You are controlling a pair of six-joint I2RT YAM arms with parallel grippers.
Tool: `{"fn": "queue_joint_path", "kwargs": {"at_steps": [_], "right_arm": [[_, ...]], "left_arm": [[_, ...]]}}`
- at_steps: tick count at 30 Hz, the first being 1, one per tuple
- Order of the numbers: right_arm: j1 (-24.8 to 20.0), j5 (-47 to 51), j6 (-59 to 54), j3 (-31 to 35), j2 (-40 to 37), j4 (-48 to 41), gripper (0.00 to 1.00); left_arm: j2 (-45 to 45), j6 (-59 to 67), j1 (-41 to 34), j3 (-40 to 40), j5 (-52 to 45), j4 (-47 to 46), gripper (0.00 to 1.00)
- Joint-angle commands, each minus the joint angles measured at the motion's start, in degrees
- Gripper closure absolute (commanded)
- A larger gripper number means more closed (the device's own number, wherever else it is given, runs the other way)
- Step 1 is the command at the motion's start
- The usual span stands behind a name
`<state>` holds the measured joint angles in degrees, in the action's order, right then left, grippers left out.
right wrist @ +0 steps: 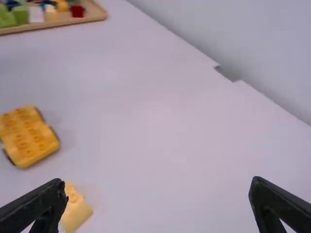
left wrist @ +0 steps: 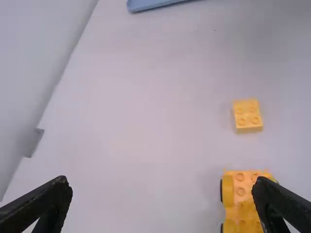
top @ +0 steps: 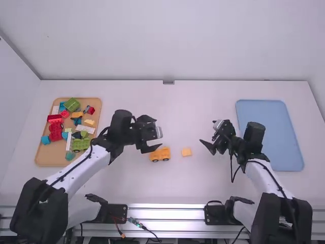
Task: Assemble lego blocks to make yellow taxi
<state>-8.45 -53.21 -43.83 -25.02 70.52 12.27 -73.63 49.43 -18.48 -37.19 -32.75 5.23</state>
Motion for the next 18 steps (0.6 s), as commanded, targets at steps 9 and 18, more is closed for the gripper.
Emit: {"fn": "queue_joint_path", "kwargs": {"at_steps": [9,18], "right_arm": [[9.14,-4.13,-9.84,0.31,2.12,-3.72,0.00],[9.53,-0.87,-12.83,-11.74,10.62,-19.65,0.01]], "left_arm": [[0.82,-1.07,4.68,9.05,-16.39,6.14,0.01],[0.27,-1.20,4.66,8.52,-16.04,5.99,0.01]]}}
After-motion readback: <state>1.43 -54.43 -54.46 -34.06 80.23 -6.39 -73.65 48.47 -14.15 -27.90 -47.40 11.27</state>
